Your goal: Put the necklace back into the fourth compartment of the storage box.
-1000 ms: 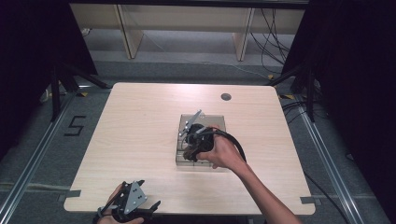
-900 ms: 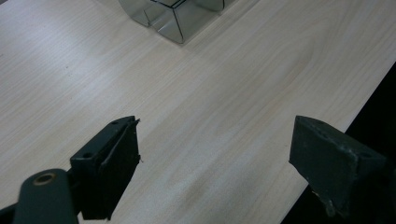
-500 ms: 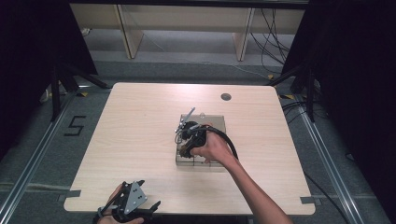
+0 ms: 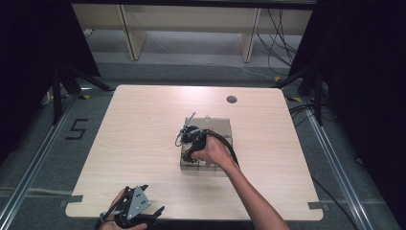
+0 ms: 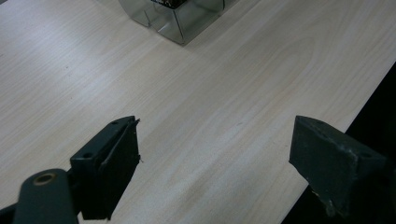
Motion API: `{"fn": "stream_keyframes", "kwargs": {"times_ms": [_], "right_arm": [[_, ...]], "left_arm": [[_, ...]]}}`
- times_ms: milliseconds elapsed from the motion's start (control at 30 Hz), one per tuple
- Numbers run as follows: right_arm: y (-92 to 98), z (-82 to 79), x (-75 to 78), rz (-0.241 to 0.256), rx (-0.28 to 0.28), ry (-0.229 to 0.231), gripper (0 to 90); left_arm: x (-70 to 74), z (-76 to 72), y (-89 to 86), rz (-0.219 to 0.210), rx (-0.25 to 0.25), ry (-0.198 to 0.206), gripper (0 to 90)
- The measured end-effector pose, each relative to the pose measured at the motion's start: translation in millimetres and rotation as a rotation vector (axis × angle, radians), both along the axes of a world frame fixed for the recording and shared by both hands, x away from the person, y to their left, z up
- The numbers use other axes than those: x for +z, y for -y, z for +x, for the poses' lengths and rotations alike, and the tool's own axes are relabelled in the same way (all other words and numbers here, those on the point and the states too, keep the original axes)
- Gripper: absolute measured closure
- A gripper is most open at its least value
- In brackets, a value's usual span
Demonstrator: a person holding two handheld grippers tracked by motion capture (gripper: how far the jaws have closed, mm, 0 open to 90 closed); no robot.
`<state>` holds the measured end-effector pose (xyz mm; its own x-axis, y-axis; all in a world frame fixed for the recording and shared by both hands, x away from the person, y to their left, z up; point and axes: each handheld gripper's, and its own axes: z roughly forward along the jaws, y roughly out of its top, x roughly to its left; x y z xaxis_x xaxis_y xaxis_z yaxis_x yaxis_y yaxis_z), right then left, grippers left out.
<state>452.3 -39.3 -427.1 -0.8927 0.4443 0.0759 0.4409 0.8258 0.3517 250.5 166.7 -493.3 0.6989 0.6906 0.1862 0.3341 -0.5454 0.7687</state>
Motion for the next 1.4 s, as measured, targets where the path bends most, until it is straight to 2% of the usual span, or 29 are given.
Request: {"fn": "stream_keyframes", "kwargs": {"times_ms": [33,100,133,167,200,267,300,367,400,433,467,500,533,633,667,700,767,833,933,1000,1067,1100,1133,1167,1200,1233,1267,1300,1400], "right_arm": [[0.5,1.8,-1.8,-0.019,0.01,0.013,58.3],[-0.3,2.8,-4.5,-0.024,0.01,0.006,58.2],[-0.7,1.6,-4.5,-0.037,-0.021,0.001,58.3],[-0.7,3.4,-6.1,-0.037,-0.005,0.002,58.2],[-0.8,4.3,-7.1,-0.023,0.007,0.005,58.2],[-0.7,5.5,-8.5,-0.029,0.001,0.0,58.2],[-0.8,5.8,-9.3,-0.025,0.0,-0.001,58.2],[-0.2,7.2,-10.5,-0.025,0.001,0.001,58.2],[-0.1,7.4,-11.6,-0.023,-0.009,-0.001,58.2],[0.3,7.8,-12.7,-0.024,-0.007,-0.005,58.2],[0.3,7.8,-13.9,-0.025,-0.023,-0.011,58.2],[0.8,9.2,-15.5,-0.023,0.0,-0.005,58.2],[0.9,9.3,-17.3,-0.027,-0.015,-0.014,58.2],[1.7,11.3,-21.4,-0.028,-0.02,-0.013,58.2],[1.4,10.6,-21.8,-0.027,-0.035,-0.023,58.2],[1.8,12.1,-22.6,-0.026,-0.022,-0.015,58.1],[0.3,10.8,-22.3,-0.006,-0.043,-0.036,58.1],[0.7,12.0,-23.2,-0.012,-0.042,-0.025,58.0],[0.8,12.2,-23.2,-0.011,-0.036,-0.027,57.5],[1.0,12.4,-22.8,-0.001,-0.051,-0.027,55.4],[2.0,13.0,-21.3,0.006,-0.058,-0.019,54.0],[2.5,13.1,-20.5,0.006,-0.056,-0.015,53.8],[2.4,12.7,-19.6,0.014,-0.053,-0.016,53.8],[2.6,11.9,-18.8,0.018,-0.055,-0.017,53.8],[2.6,11.0,-17.9,0.025,-0.057,-0.017,53.8],[3.5,10.8,-17.0,0.019,-0.055,-0.011,53.8],[3.0,9.8,-16.1,0.036,-0.056,-0.016,53.6],[3.9,10.4,-15.5,0.027,-0.05,-0.003,53.5],[4.8,8.8,-13.1,0.031,-0.061,-0.006,53.1]], "left_arm": [[0.0,-0.1,0.0,0.0,0.0,0.0,15.4],[0.3,0.0,-0.4,0.003,-0.001,0.0,15.4],[0.2,0.0,-0.3,-0.001,-0.001,0.001,15.4],[-0.2,-0.1,0.3,-0.014,0.001,-0.001,15.4],[0.1,0.0,-0.2,-0.005,-0.001,0.0,15.4],[-0.3,-0.5,0.4,-0.013,-0.001,-0.001,15.4],[2.4,0.1,-2.7,0.043,-0.027,-0.009,15.4],[0.1,0.0,0.0,-0.004,0.0,0.0,15.4],[0.1,-0.4,0.0,-0.008,-0.005,-0.004,15.4],[0.4,-0.2,-0.6,0.007,-0.007,-0.003,15.4],[2.2,0.0,-2.6,0.042,-0.026,-0.01,15.4],[2.2,0.0,-2.6,0.042,-0.025,-0.011,15.4],[-0.1,-0.1,0.1,-0.006,0.0,-0.001,15.4],[0.0,0.1,-0.5,0.004,-0.001,-0.001,15.4],[-0.1,0.1,-0.4,0.001,-0.001,-0.001,15.4],[-0.4,0.0,0.0,-0.008,0.0,-0.001,15.4],[-0.2,0.0,-0.1,-0.006,-0.001,-0.002,15.4],[0.0,0.0,-0.4,0.004,-0.002,-0.001,15.4],[-0.4,-0.2,0.3,-0.012,0.0,-0.002,15.4],[-0.3,-0.4,0.0,-0.008,-0.005,-0.004,15.4],[2.2,0.0,-2.7,0.044,-0.027,-0.012,15.4],[2.2,0.1,-2.6,0.042,-0.026,-0.012,15.4],[-0.2,-0.1,0.1,-0.006,-0.001,-0.002,15.4],[-0.2,-0.3,0.1,-0.007,-0.005,-0.005,15.4],[-0.5,1.4,0.2,-0.007,-0.019,0.017,15.4],[1.6,2.1,-2.3,0.04,-0.039,0.012,15.4],[2.2,0.4,-2.9,0.053,-0.031,-0.012,15.4],[2.8,2.6,-3.3,0.063,-0.052,0.011,15.4],[2.8,2.5,-3.4,0.062,-0.051,0.011,15.4]]}}
